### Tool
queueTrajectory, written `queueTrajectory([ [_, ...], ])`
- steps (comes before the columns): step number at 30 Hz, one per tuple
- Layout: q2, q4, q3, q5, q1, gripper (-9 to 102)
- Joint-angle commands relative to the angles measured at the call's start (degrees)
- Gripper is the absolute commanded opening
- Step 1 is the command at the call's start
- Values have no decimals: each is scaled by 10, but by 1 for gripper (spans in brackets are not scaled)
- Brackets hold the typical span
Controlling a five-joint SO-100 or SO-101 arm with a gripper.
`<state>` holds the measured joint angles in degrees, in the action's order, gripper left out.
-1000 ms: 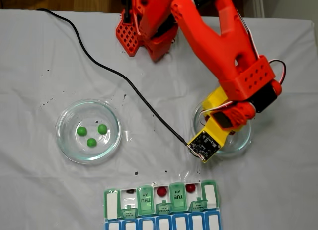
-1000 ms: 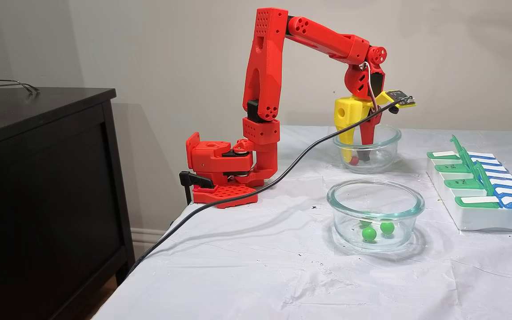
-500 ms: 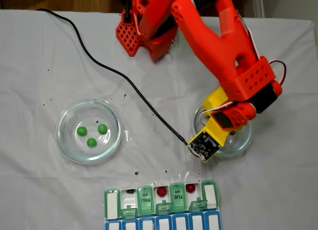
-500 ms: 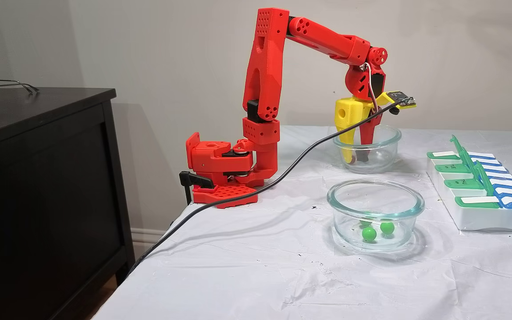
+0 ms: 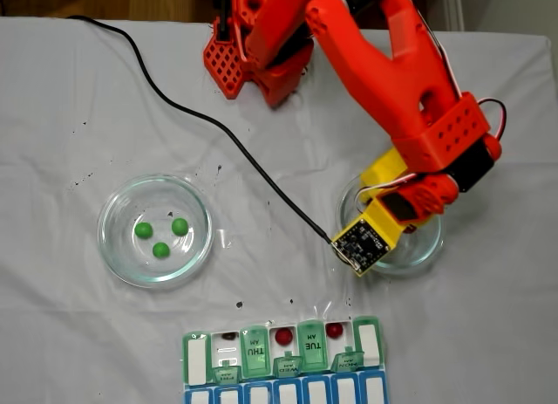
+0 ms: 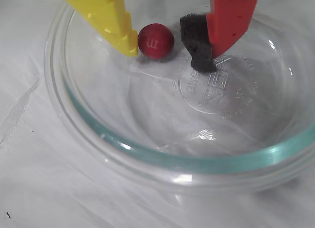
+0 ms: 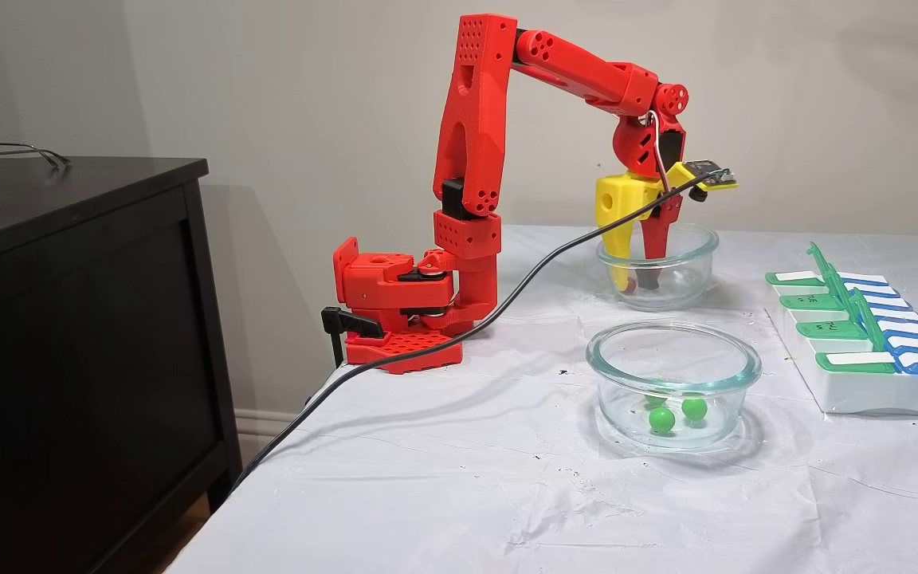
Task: Sort medicines into box.
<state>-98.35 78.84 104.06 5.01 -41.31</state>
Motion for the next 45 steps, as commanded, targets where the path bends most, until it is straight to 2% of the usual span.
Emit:
queueTrajectory([
  [1,-9,8,-15,-25,-17,18],
  [16,-22,21,-45,-76,-32,13],
  [31,-15,20,-48,-87,-42,18],
  [45,-18,6,-10,-86,-66,17],
])
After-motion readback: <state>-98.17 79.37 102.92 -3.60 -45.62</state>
